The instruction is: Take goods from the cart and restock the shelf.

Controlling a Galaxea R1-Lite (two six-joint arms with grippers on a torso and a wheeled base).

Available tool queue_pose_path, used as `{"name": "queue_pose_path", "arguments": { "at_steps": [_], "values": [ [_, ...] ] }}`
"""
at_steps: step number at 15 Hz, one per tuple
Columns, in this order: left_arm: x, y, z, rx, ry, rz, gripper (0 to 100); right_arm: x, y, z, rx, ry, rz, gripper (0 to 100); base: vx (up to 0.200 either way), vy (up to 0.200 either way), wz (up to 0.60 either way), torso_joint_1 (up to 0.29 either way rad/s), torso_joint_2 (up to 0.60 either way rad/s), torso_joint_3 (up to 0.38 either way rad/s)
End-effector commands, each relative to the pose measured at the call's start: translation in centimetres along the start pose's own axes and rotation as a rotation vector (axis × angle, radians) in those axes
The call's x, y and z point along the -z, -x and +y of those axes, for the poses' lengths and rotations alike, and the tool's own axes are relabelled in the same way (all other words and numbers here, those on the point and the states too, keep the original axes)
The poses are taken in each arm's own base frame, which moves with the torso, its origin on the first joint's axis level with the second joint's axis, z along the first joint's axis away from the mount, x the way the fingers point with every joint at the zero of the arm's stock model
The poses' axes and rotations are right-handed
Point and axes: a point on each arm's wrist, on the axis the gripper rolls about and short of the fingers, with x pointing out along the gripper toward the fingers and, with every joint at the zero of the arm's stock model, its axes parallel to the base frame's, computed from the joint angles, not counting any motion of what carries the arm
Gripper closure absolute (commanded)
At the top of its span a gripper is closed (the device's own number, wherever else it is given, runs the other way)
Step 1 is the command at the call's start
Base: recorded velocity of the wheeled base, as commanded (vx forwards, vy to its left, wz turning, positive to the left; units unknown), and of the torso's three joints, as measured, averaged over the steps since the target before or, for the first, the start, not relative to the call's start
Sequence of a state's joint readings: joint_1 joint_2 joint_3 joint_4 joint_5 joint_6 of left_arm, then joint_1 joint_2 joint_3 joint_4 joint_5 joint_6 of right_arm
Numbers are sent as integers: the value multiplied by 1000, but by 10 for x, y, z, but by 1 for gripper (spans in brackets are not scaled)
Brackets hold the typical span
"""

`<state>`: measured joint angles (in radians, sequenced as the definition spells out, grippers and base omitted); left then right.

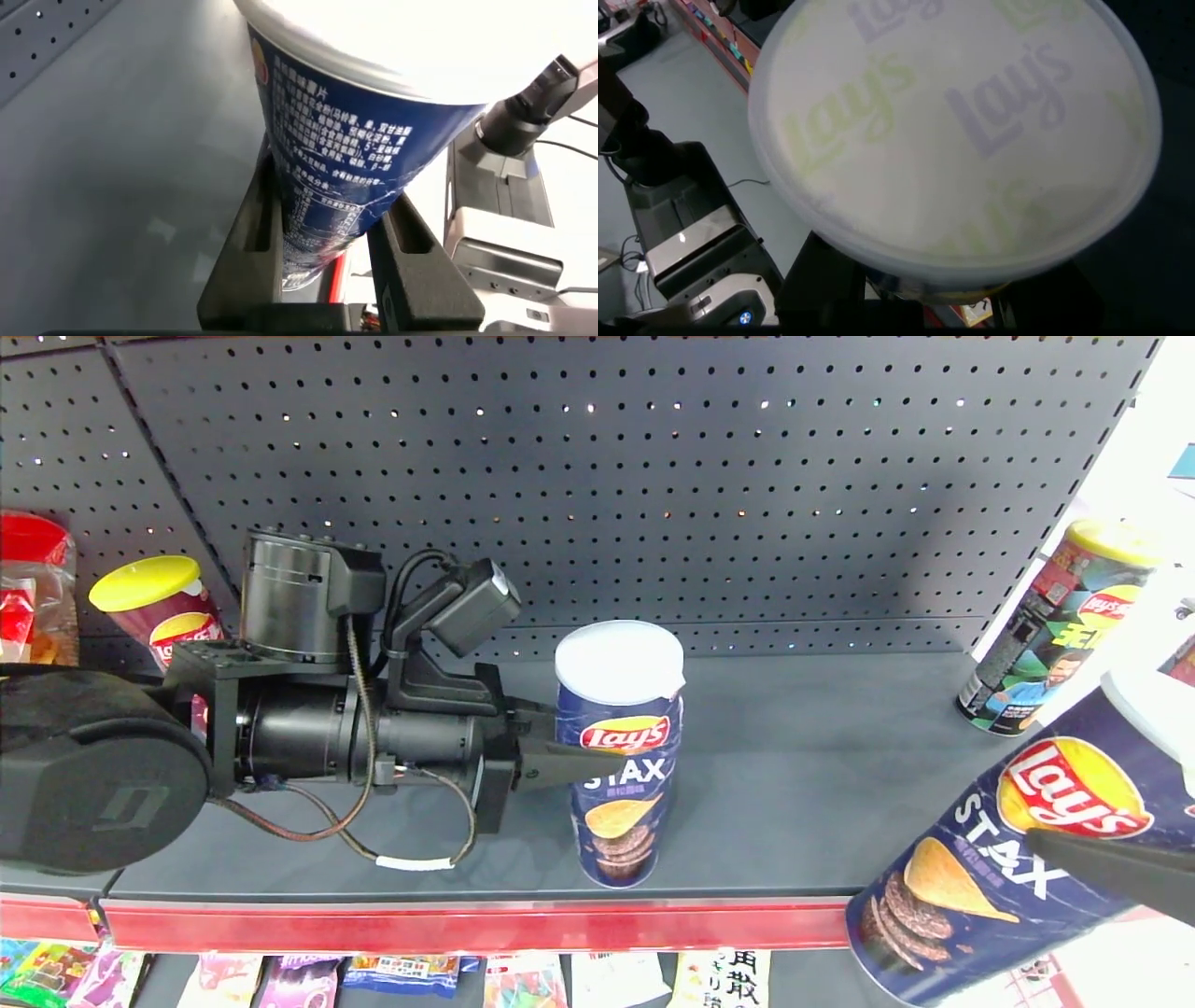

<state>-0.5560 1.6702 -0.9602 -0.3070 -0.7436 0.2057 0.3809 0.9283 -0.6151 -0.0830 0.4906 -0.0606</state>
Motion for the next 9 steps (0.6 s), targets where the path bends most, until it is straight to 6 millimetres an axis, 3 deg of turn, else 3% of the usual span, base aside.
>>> {"name": "queue_pose_path", "arguments": {
  "at_steps": [1,7,8,9],
  "values": [
    [0,3,-3,1,-2,-2,100,1,0,0,0,-1,3,100,0,0,0,0,0,0],
    [5,4,-5,2,10,10,100,1,-6,-4,26,-11,24,100,0,0,0,0,0,0],
    [6,6,-7,4,9,11,0,-1,-10,-7,30,-14,32,100,0,0,0,0,0,0],
    [6,6,-8,3,10,10,0,-7,-15,-10,29,-11,30,100,0,0,0,0,0,0]
  ]
}}
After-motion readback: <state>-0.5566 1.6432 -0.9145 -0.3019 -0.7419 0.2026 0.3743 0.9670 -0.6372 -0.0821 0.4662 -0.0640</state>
